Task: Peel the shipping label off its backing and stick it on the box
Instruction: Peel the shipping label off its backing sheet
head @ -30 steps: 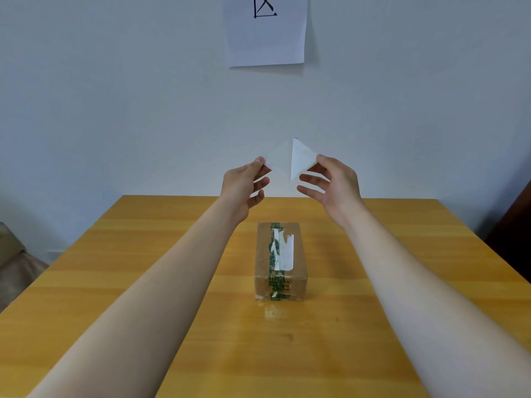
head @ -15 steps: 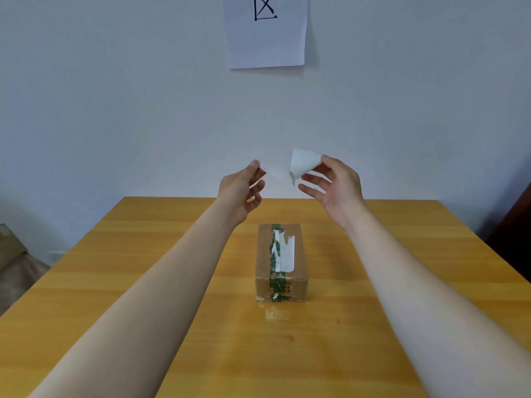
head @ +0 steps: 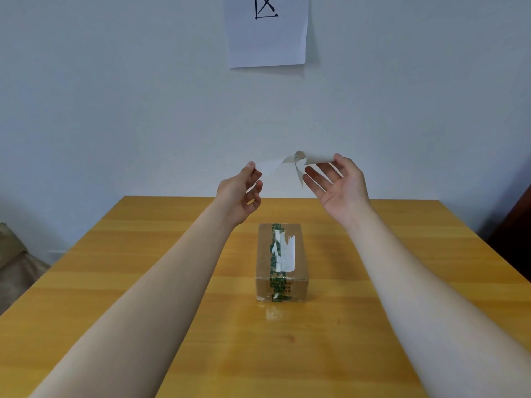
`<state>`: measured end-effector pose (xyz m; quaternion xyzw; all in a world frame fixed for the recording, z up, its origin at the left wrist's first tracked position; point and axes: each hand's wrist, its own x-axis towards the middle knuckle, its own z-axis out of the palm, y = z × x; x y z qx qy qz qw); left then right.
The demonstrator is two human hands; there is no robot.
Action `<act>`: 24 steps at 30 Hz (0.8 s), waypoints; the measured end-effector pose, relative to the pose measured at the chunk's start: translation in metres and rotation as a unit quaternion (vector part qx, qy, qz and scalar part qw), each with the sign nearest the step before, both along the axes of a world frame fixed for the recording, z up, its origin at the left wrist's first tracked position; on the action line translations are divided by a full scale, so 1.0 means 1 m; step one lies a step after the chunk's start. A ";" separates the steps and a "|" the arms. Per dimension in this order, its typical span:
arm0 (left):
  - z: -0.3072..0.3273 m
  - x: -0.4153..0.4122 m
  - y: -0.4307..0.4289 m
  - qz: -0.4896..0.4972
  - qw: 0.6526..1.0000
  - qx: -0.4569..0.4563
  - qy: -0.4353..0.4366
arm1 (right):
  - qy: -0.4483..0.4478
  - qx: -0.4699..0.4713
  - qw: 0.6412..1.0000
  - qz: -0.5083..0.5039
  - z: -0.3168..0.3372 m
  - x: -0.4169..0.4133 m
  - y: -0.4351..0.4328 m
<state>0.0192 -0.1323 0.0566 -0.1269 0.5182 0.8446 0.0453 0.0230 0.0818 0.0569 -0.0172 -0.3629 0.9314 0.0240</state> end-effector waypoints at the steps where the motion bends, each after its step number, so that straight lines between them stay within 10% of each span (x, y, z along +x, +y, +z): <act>1: -0.001 0.000 -0.001 -0.003 1.000 0.005 -0.001 | -0.001 -0.009 1.000 0.001 0.000 0.000 0.000; 24: -0.008 -0.003 -0.006 -0.009 0.998 0.050 -0.035 | -0.011 -0.111 0.994 0.001 -0.003 -0.002 0.002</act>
